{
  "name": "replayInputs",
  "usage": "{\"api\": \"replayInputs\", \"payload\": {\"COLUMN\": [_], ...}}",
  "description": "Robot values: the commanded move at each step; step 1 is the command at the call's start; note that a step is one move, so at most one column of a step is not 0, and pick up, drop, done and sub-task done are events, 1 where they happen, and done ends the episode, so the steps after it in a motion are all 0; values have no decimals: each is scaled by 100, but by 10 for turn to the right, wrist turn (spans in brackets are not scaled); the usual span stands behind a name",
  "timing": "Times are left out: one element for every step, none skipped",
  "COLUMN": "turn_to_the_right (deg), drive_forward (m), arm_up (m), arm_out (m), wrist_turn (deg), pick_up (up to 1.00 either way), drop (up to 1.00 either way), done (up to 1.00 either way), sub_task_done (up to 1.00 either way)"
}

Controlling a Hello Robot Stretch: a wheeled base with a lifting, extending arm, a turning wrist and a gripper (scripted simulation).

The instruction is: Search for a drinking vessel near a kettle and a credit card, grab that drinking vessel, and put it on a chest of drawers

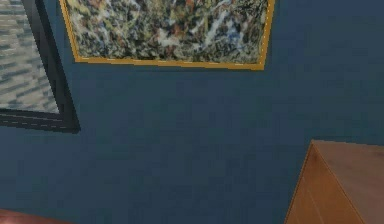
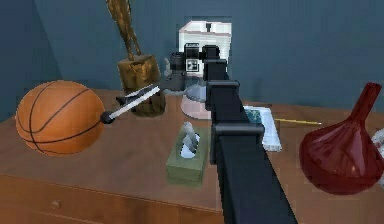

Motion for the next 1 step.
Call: {"api": "replayInputs", "payload": {"turn_to_the_right": [0], "drive_forward": [0], "arm_up": [0], "arm_out": [0], "wrist_turn": [450], "pick_up": [0], "drop": [0], "done": [0], "sub_task_done": [0]}}
